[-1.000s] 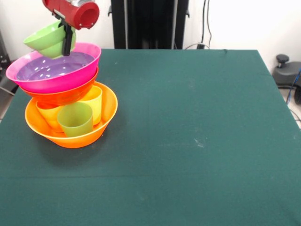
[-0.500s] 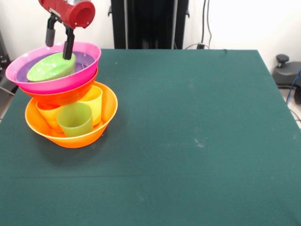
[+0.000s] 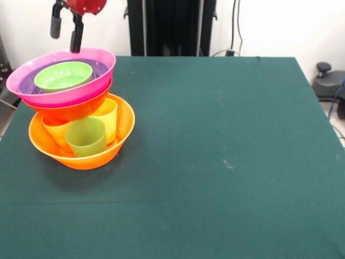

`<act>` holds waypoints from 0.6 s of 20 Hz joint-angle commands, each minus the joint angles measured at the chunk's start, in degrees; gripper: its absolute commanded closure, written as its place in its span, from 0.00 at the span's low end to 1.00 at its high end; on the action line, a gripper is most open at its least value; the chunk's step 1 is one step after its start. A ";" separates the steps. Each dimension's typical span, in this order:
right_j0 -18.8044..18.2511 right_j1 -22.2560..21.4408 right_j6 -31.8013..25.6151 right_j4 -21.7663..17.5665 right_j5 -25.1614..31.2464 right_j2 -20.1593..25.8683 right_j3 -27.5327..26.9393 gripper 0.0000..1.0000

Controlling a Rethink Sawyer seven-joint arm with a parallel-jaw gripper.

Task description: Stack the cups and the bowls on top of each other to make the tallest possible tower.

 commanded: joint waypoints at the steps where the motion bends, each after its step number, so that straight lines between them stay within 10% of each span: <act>1: -0.02 -0.91 1.21 -0.23 10.68 3.19 -0.23 0.00; 12: -1.10 -4.52 0.33 1.94 8.45 7.39 5.35 0.00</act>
